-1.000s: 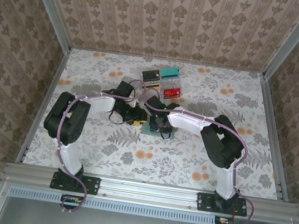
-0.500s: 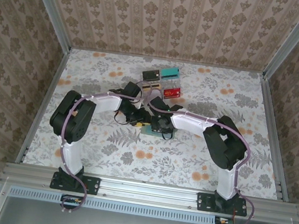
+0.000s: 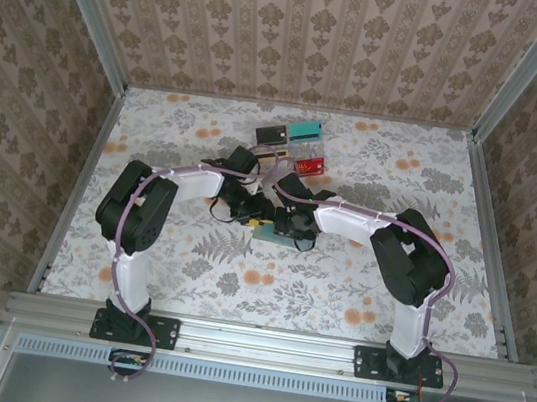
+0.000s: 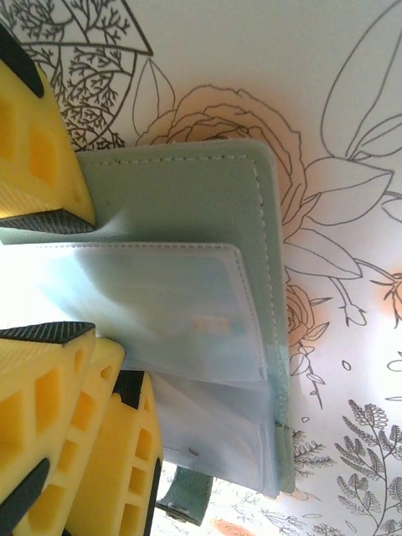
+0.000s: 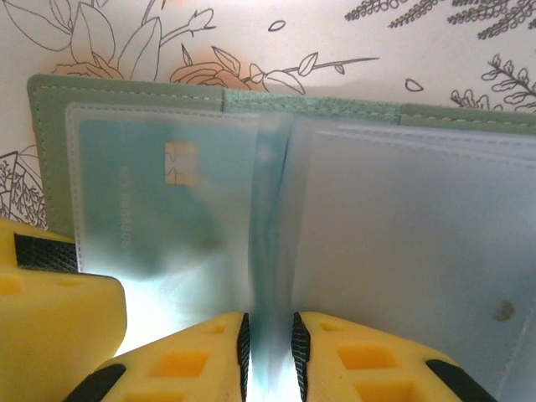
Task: Take the credit cards out of the card holder
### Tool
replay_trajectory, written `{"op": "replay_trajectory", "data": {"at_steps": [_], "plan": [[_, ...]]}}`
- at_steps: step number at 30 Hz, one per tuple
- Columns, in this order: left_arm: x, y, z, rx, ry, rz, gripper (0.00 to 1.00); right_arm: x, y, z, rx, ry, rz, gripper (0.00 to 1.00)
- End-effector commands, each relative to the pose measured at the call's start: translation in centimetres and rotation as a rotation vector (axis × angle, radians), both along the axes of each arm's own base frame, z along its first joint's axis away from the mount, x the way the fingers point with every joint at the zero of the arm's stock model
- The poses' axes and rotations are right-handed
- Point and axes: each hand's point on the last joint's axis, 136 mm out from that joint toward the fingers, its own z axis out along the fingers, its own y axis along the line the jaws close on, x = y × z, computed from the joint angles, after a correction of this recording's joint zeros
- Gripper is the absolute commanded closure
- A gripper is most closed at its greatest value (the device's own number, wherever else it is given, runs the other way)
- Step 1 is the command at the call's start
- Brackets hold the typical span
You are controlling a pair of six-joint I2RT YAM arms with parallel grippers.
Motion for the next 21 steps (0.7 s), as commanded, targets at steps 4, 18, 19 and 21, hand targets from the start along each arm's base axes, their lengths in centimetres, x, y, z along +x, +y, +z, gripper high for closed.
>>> {"op": "replay_trajectory", "data": {"at_steps": [4, 18, 19, 21], "plan": [[-0.2, -0.9, 0.3, -0.036, 0.009, -0.017, 0.79, -1.5, -1.4, -2.4, -0.024, 0.076, -0.022, 0.74], [0.1, 1.2, 3.3, -0.115, -0.036, -0.021, 1.0, -0.1, 0.0, 6.9, 0.187, -0.136, 0.009, 0.46], [0.0, 0.7, 3.6, -0.152, -0.032, -0.024, 0.95, -0.1, -0.1, 7.3, 0.195, -0.147, 0.001, 0.45], [0.1, -0.3, 4.2, -0.217, -0.026, -0.024, 0.81, 0.0, -0.6, 7.7, 0.196, -0.165, -0.02, 0.45]]}}
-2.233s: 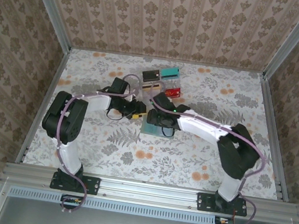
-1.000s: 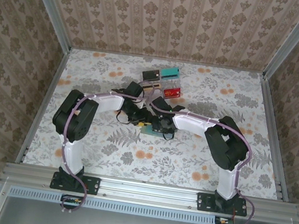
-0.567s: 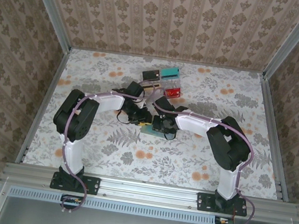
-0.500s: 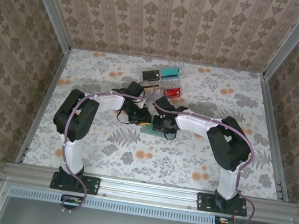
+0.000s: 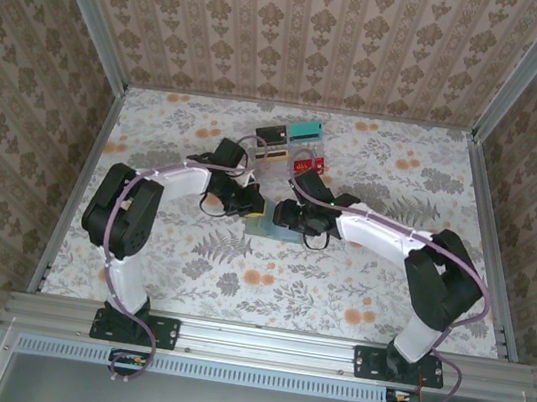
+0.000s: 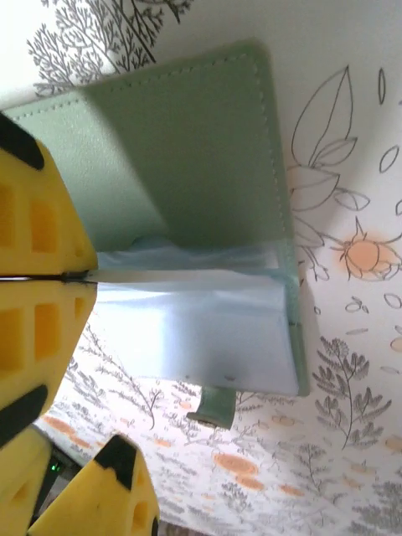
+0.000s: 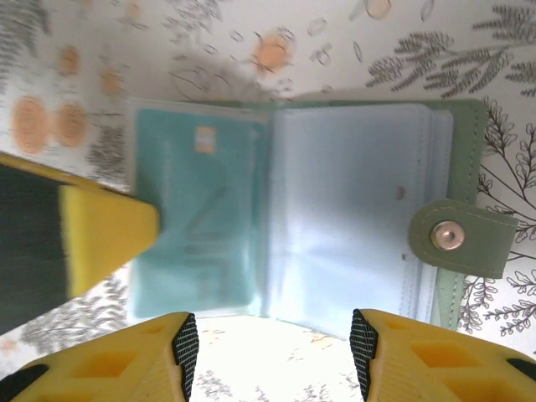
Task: Take the credit cards out of the card holder
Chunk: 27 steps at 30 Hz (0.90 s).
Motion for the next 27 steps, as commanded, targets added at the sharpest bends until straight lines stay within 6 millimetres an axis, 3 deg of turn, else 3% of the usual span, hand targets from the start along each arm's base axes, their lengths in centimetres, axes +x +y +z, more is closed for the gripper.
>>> {"op": "replay_trajectory", "data": {"at_steps": [1, 4, 13, 17, 22, 27], "plan": [[-0.8, -1.9, 1.7, -0.136, 0.011, -0.041, 0.73, 0.1, -0.7, 1.2, 0.029, -0.038, -0.04, 0.45], [-1.0, -3.5, 2.4, -0.191, 0.015, -0.068, 0.64, 0.0, -2.1, 1.7, 0.016, -0.064, -0.09, 0.45], [-1.1, -7.1, 3.0, -0.268, 0.026, -0.095, 0.53, -0.1, -6.2, 3.4, 0.0, -0.152, -0.218, 0.44], [-0.4, -5.8, 1.7, -0.219, 0.038, -0.046, 0.54, -0.1, -5.3, 2.8, -0.005, -0.122, -0.17, 0.46], [0.3, -3.0, 0.9, -0.151, 0.021, 0.012, 0.58, 0.1, -2.9, 1.0, 0.014, -0.039, -0.094, 0.6], [-0.1, -2.0, -0.8, -0.08, 0.04, 0.016, 0.61, 0.6, -1.4, -1.0, -0.002, 0.033, -0.062, 0.69]]}}
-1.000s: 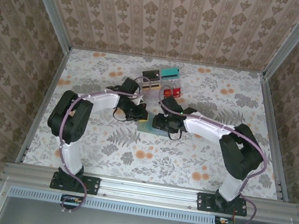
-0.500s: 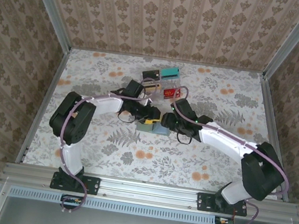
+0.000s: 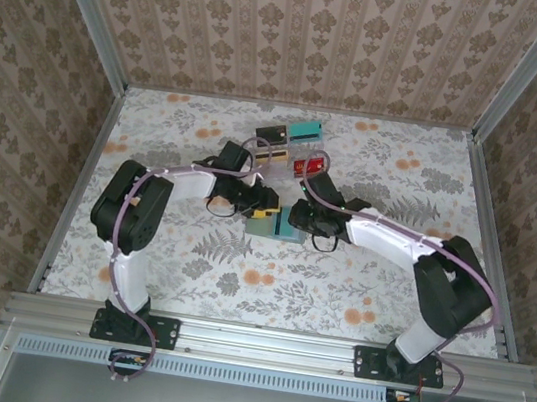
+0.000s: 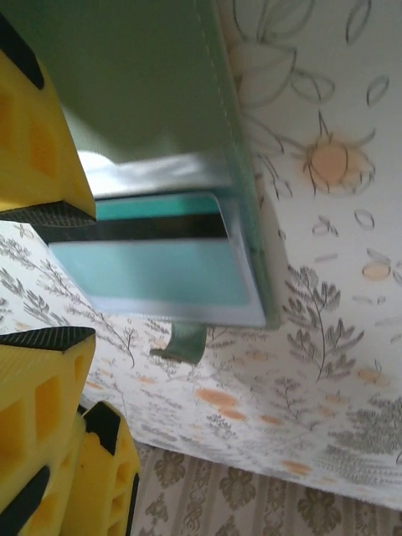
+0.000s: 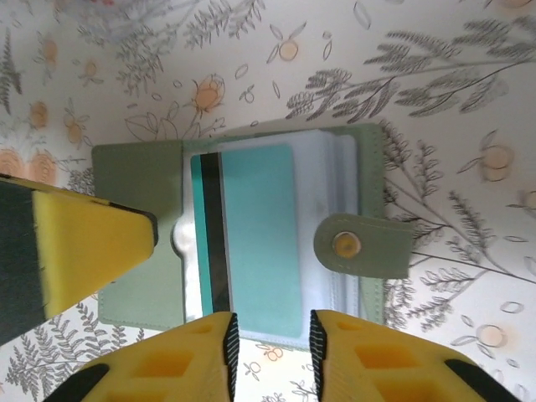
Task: Take the credit cards out of the card holder
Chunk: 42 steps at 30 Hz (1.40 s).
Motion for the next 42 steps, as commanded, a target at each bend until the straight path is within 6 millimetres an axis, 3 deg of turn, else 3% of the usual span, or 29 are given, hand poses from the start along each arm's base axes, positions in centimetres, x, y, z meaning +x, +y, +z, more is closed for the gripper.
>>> {"op": "replay_trajectory", "data": {"at_steps": [1, 11, 19, 26, 32, 37, 42], "plan": [[-0.8, 0.7, -0.9, 0.05, 0.007, -0.014, 0.62, 0.1, 1.4, -0.6, 0.007, 0.05, 0.041, 0.71], [-1.0, -0.8, -2.0, 0.046, 0.048, -0.049, 0.62, -0.1, 0.8, -4.5, -0.096, 0.169, 0.032, 0.69], [-1.4, -1.3, -2.3, 0.029, 0.057, -0.069, 0.62, -0.7, 1.2, -6.0, -0.073, 0.213, 0.039, 0.7], [-1.1, -1.5, -1.7, -0.022, 0.054, -0.063, 0.73, -0.8, 0.9, -6.5, -0.057, 0.228, 0.022, 0.72], [-0.6, -1.5, 1.0, -0.156, 0.011, -0.041, 0.88, -1.3, -0.3, -7.1, -0.111, 0.257, 0.0, 0.73], [-1.1, -0.1, 0.9, -0.092, -0.018, -0.055, 1.0, -1.3, -0.7, -7.1, -0.114, 0.262, -0.017, 0.73], [-0.9, 3.0, 1.1, -0.018, -0.05, -0.043, 1.0, -0.4, -0.7, -5.0, -0.055, 0.195, -0.009, 0.71]]}}
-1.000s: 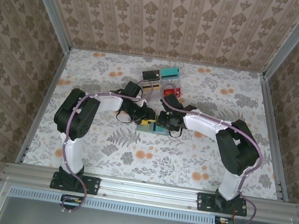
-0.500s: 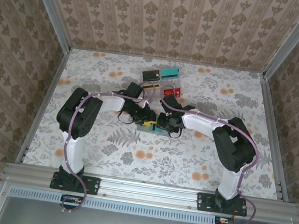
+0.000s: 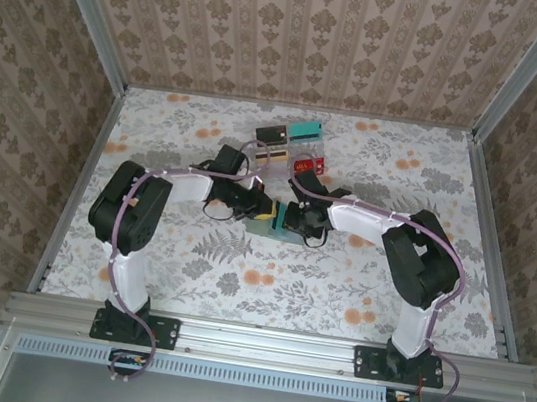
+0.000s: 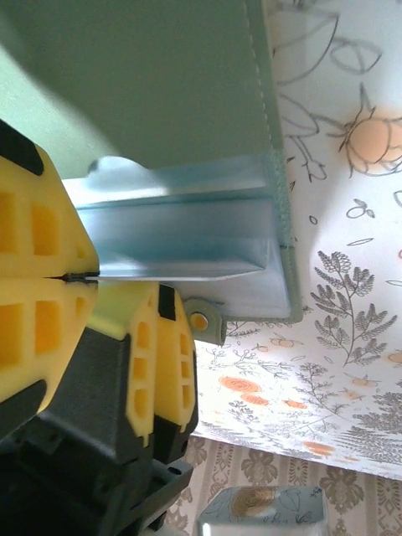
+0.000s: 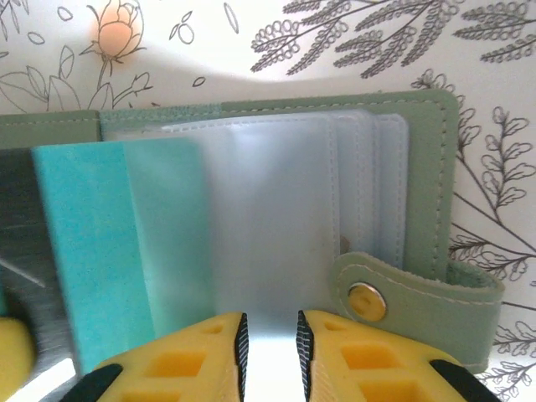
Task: Take the credit cards out of the card holder
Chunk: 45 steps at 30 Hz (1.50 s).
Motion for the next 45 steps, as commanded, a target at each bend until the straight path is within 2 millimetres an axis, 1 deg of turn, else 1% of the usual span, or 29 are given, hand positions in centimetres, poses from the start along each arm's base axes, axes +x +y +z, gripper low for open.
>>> {"op": "replay_trajectory", "data": {"at_steps": [1, 3, 7, 9, 11, 13, 17, 21, 24, 26, 28, 33, 35, 36, 37, 42, 43, 44, 45], "plan": [[-0.2, 2.9, 1.0, 0.063, -0.054, -0.012, 1.0, -0.5, -1.2, 0.9, 0.014, -0.008, -0.003, 0.7], [-0.2, 3.7, 2.1, 0.091, -0.107, -0.035, 1.0, 0.1, -0.7, 2.9, 0.074, -0.07, 0.022, 0.66], [0.1, 4.6, 4.8, 0.103, -0.216, -0.058, 1.0, 1.5, 0.3, 7.4, 0.235, -0.203, 0.071, 0.53], [0.4, 4.6, 6.5, 0.074, -0.252, -0.052, 1.0, 2.1, 0.5, 9.6, 0.335, -0.252, 0.077, 0.46], [0.7, 4.3, 8.4, 0.022, -0.283, -0.045, 1.0, 2.8, 0.8, 11.6, 0.45, -0.291, 0.079, 0.37], [0.9, 3.9, 10.4, -0.043, -0.305, -0.033, 1.0, 3.3, 1.1, 13.4, 0.568, -0.319, 0.083, 0.31], [1.1, 3.1, 14.0, -0.164, -0.331, -0.021, 1.0, 4.2, 2.0, 16.2, 0.72, -0.349, 0.107, 0.26], [1.1, 2.5, 16.9, -0.249, -0.354, -0.02, 1.0, 4.4, 3.2, 18.8, 0.836, -0.369, 0.151, 0.25], [1.0, 2.1, 18.8, -0.306, -0.368, -0.029, 1.0, 4.5, 3.9, 20.2, 0.898, -0.378, 0.176, 0.25], [0.9, 1.9, 19.6, -0.331, -0.367, -0.037, 1.0, 4.5, 4.1, 20.7, 0.921, -0.377, 0.187, 0.27], [0.9, 1.8, 20.4, -0.358, -0.364, -0.035, 1.0, 4.5, 4.4, 21.0, 0.941, -0.369, 0.194, 0.31], [0.5, 1.6, 21.4, -0.401, -0.334, -0.044, 1.0, 4.5, 4.9, 23.3, 1.049, -0.385, 0.224, 0.48], [0.5, 1.7, 21.6, -0.403, -0.329, -0.039, 1.0, 4.6, 4.7, 23.9, 1.073, -0.398, 0.224, 0.57], [0.7, 1.8, 21.7, -0.402, -0.325, -0.029, 1.0, 4.6, 4.6, 24.2, 1.081, -0.409, 0.226, 0.63], [0.7, 1.8, 21.9, -0.405, -0.319, -0.018, 1.0, 4.5, 4.5, 24.4, 1.088, -0.418, 0.227, 0.68], [1.3, 2.0, 22.7, -0.419, -0.304, 0.049, 1.0, 4.4, 3.8, 25.1, 1.094, -0.461, 0.199, 0.82], [1.4, 1.9, 22.8, -0.428, -0.3, 0.068, 0.98, 4.4, 3.6, 25.4, 1.097, -0.474, 0.184, 0.86], [1.6, 1.9, 22.9, -0.436, -0.296, 0.092, 0.93, 4.5, 3.3, 25.6, 1.098, -0.482, 0.165, 0.89], [1.8, 1.9, 22.9, -0.441, -0.293, 0.12, 0.85, 4.7, 3.0, 25.8, 1.099, -0.496, 0.143, 0.92]]}}
